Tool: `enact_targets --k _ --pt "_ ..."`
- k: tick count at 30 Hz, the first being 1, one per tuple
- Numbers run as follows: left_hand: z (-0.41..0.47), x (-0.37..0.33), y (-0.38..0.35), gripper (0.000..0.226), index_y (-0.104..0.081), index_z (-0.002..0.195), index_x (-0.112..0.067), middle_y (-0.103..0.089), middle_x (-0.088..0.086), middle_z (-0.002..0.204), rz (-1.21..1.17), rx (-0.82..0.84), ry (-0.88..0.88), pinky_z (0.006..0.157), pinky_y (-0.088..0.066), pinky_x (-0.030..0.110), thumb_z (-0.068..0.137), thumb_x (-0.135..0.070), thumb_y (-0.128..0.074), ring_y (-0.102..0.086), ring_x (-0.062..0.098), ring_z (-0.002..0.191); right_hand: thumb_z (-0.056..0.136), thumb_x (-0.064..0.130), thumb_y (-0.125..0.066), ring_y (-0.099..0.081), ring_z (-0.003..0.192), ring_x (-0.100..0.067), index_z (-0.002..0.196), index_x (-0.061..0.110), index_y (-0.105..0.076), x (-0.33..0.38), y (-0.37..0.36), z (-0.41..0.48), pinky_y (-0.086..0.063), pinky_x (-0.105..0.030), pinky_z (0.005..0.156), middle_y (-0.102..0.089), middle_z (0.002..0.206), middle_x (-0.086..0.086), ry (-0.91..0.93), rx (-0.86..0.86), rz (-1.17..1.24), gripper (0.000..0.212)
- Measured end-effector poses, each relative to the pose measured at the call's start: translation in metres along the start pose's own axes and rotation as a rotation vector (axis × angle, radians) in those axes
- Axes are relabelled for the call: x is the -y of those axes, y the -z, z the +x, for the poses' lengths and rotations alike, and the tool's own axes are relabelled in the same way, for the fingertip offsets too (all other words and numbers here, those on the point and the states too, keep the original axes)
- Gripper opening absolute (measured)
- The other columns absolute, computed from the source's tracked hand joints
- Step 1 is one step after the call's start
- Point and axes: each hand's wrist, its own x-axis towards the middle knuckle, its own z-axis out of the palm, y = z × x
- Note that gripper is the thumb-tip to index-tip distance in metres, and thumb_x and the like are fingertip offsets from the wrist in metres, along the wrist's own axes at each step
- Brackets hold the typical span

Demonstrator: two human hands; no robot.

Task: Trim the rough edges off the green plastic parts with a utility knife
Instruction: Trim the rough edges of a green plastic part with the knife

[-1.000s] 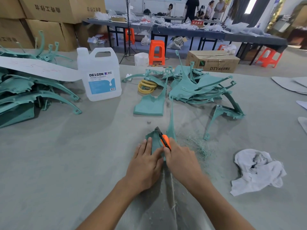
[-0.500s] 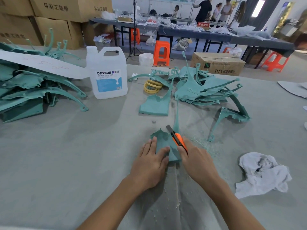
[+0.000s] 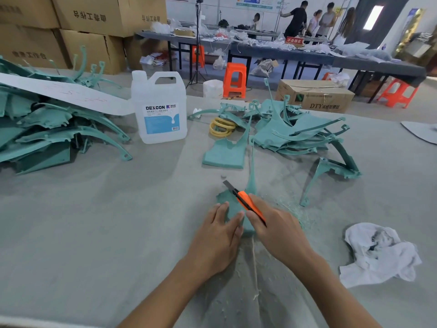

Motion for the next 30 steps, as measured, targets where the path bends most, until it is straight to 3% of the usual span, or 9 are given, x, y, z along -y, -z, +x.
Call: enact_targets --k 5,8,27,30 --pt "0.002 -0.001 0.003 0.045 -0.045 0.144 -0.022 -0.026 0.017 0.161 -0.029 0.005 0.005 0.122 -0.010 0.034 0.109 -0.041 -0.026 -0.016 0.029 0.150 0.105 0.048 -0.041 -0.067 0.095 -0.029 0.150 0.048 -0.034 0.003 -0.007 0.017 -0.052 -0.040 0.079 -0.072 0.106 -0.003 0.002 0.081 -0.066 0.045" --pt "0.002 -0.002 0.003 0.048 -0.038 0.152 -0.026 -0.026 0.016 0.161 -0.034 0.008 0.006 0.123 -0.009 0.034 0.109 -0.042 -0.025 -0.014 0.029 0.151 0.105 0.043 -0.043 -0.067 0.093 -0.032 0.150 0.046 -0.037 -0.002 -0.007 0.021 -0.051 -0.040 0.078 -0.073 0.101 -0.006 -0.040 0.036 -0.049 0.046" --pt "0.002 0.002 -0.003 0.050 -0.034 0.154 -0.031 -0.022 0.011 0.163 -0.033 0.043 0.018 0.123 -0.010 0.033 0.108 -0.046 -0.024 -0.011 0.025 0.151 0.104 0.043 -0.046 -0.066 0.081 -0.025 0.147 0.046 -0.043 -0.020 -0.008 0.026 -0.052 -0.038 0.072 -0.071 0.092 0.001 -0.022 0.032 -0.025 0.043" --pt "0.002 0.001 -0.004 0.059 -0.029 0.156 -0.030 -0.022 0.011 0.162 -0.020 -0.015 0.057 0.122 -0.012 0.036 0.103 -0.056 -0.028 -0.013 0.026 0.148 0.104 0.042 -0.047 -0.067 0.085 -0.025 0.146 0.047 -0.043 -0.023 -0.015 0.022 -0.051 -0.037 0.073 -0.071 0.095 0.002 -0.013 0.018 0.030 0.042"
